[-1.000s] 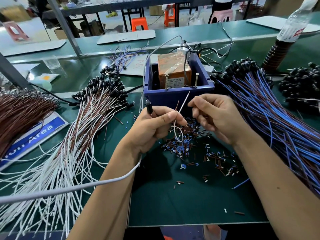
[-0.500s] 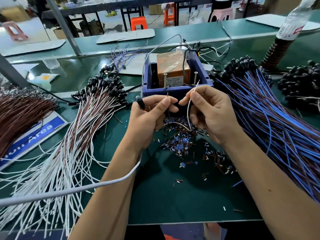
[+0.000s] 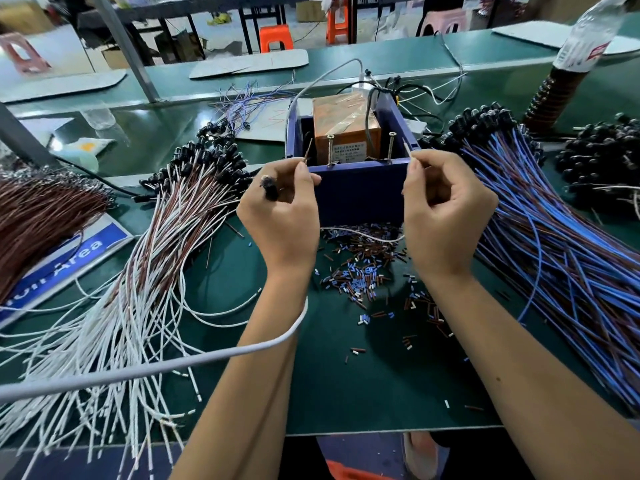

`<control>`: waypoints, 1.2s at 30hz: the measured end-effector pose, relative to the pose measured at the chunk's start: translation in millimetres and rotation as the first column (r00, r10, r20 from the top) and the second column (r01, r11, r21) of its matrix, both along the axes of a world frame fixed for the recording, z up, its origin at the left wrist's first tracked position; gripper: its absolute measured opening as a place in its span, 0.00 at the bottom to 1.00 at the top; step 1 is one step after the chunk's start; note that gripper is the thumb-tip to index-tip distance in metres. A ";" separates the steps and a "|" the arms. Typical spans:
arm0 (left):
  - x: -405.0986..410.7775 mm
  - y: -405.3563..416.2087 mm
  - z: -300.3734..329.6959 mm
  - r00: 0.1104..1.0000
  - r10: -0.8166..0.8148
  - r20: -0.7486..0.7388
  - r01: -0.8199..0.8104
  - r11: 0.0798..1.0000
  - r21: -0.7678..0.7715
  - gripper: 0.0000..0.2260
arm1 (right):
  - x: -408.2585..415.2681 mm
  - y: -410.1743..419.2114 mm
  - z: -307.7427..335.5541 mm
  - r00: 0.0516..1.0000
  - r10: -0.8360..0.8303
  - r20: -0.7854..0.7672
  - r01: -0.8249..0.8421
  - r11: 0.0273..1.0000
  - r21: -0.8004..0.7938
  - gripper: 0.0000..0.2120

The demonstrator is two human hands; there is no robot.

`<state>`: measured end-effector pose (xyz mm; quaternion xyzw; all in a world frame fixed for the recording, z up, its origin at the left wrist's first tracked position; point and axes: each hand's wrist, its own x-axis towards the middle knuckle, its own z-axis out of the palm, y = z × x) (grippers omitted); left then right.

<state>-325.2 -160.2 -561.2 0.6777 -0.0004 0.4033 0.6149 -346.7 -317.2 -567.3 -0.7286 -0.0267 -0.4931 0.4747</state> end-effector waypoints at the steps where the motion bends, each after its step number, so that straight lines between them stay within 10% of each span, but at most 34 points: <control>1: -0.2 -1.7 0.2 1.000 0.012 0.020 -0.013 0.999 0.038 0.04 | 0.9 -0.9 0.1 1.000 -0.030 -0.001 0.030 0.999 -0.013 0.07; 27: -17.1 -4.9 7.2 0.988 0.043 0.147 -0.049 0.998 0.036 0.03 | -1.1 0.7 -1.3 0.999 -0.001 -0.033 0.000 1.000 -0.017 0.08; 36: -32.5 -52.0 70.1 0.950 -0.297 0.096 0.278 0.945 0.172 0.04 | -20.9 -17.8 10.2 1.000 -0.008 -0.017 0.010 0.988 0.155 0.07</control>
